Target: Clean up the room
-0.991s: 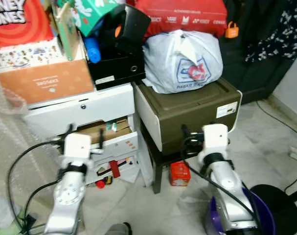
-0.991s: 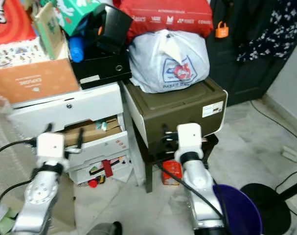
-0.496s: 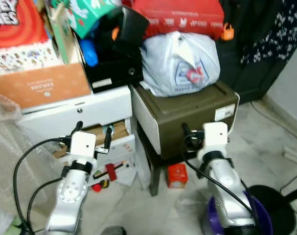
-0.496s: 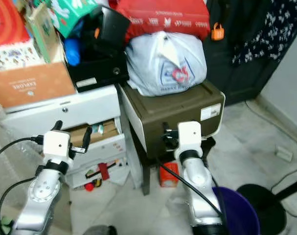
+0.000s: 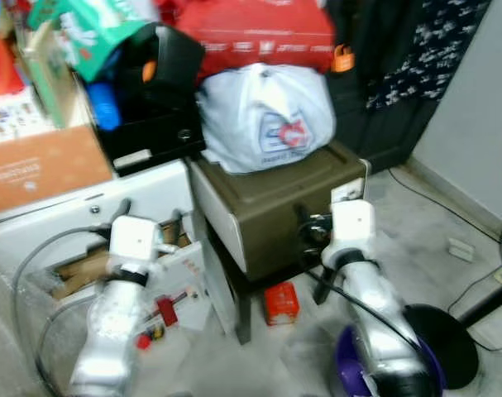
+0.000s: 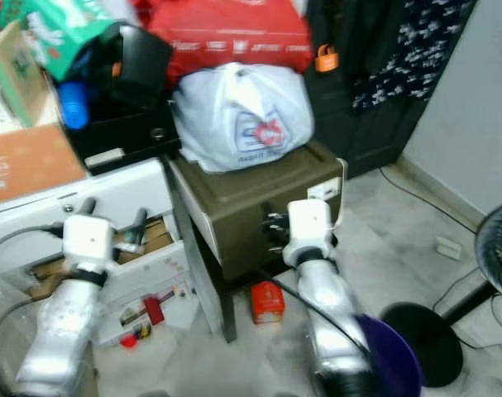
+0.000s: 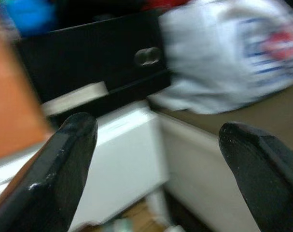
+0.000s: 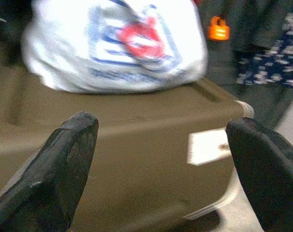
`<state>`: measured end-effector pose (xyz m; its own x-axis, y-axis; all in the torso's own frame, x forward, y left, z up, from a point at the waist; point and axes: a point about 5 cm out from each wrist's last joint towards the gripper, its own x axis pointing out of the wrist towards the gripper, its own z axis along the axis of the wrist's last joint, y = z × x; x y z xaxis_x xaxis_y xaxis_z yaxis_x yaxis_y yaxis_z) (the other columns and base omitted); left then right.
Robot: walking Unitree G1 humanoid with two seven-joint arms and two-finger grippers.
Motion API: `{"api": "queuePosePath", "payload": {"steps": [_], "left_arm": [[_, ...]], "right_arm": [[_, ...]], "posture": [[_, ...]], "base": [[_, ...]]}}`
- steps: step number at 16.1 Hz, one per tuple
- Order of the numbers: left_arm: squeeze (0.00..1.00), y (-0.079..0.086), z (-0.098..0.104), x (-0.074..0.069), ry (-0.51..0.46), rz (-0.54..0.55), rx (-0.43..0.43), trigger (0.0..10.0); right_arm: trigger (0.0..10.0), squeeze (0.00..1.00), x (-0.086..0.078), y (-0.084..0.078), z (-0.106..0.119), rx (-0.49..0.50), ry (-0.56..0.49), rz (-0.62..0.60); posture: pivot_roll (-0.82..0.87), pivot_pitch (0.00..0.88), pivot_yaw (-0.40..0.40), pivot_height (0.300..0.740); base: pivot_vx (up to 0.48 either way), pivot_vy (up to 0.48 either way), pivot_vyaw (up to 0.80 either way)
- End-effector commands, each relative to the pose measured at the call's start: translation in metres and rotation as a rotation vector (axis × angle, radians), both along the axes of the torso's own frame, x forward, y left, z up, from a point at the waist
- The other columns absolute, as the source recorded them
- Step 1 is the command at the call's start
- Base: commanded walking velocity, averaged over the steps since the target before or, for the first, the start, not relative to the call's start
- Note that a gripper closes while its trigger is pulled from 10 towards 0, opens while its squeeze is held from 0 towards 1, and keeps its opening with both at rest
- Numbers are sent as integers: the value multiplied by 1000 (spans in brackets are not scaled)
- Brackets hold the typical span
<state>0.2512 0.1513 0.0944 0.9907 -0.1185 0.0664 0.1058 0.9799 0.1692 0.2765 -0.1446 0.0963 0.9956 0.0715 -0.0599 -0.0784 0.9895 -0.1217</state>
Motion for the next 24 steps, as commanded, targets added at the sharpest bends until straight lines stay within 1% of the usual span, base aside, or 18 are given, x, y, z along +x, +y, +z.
{"api": "queuePosePath", "payload": {"steps": [1, 3, 8, 13, 14, 16, 17, 19, 20, 22, 24], "left_arm": [[0, 8, 1, 0, 2, 12, 23, 10000], [0, 7, 2, -1, -11, 8, 10, 10000], [0, 7, 1, -1, 3, 4, 16, 10000], [0, 6, 1, -1, 4, -4, 18, 10000], [0, 4, 1, -2, 6, -6, 27, 10000], [0, 4, 2, -3, 5, -6, 22, 10000], [0, 6, 4, -5, 6, -3, 5, 10000], [0, 8, 4, -17, 18, -19, 4, 10000], [0, 10, 2, -23, 33, -19, 12, 10000], [0, 18, -3, -36, 62, 1, 16, 10000], [0, 19, -4, -41, 75, 1, 18, 10000]], "right_arm": [[10000, 0, 3, 5, 3, 14, -7, 12], [10000, 0, 4, 6, 2, 12, -7, 18], [10000, 0, 4, 8, 3, -13, -18, 33], [10000, 0, 4, 9, 2, -16, -13, 35], [10000, 0, 5, 5, 0, -39, -7, 15], [10000, 0, 5, 0, 0, -44, -8, -2], [10000, 0, 3, -3, 2, -42, -9, -11], [10000, 0, -6, -9, 2, -49, -4, -23], [10000, 0, -11, -12, 1, -55, 3, -25], [10000, 0, -26, -24, -4, -82, 26, -53], [10000, 0, -30, -26, -3, -79, 28, -55]], "posture": [[58, 0, -6, 740], [60, 0, -10, 740], [61, 0, -10, 740], [63, 0, -10, 740], [65, 0, -11, 740], [65, 0, -8, 740], [65, 0, -8, 740], [65, 0, -6, 740], [66, 0, -7, 740], [62, 0, -8, 740], [62, 0, -10, 740]], "base": [[304, 0, 0], [0, 0, 0], [0, 0, 0], [0, 0, 800], [0, 0, 800], [0, 0, 800], [0, 0, 800], [0, 0, 800], [0, 0, 800], [0, 0, 800], [0, 0, 800]]}}
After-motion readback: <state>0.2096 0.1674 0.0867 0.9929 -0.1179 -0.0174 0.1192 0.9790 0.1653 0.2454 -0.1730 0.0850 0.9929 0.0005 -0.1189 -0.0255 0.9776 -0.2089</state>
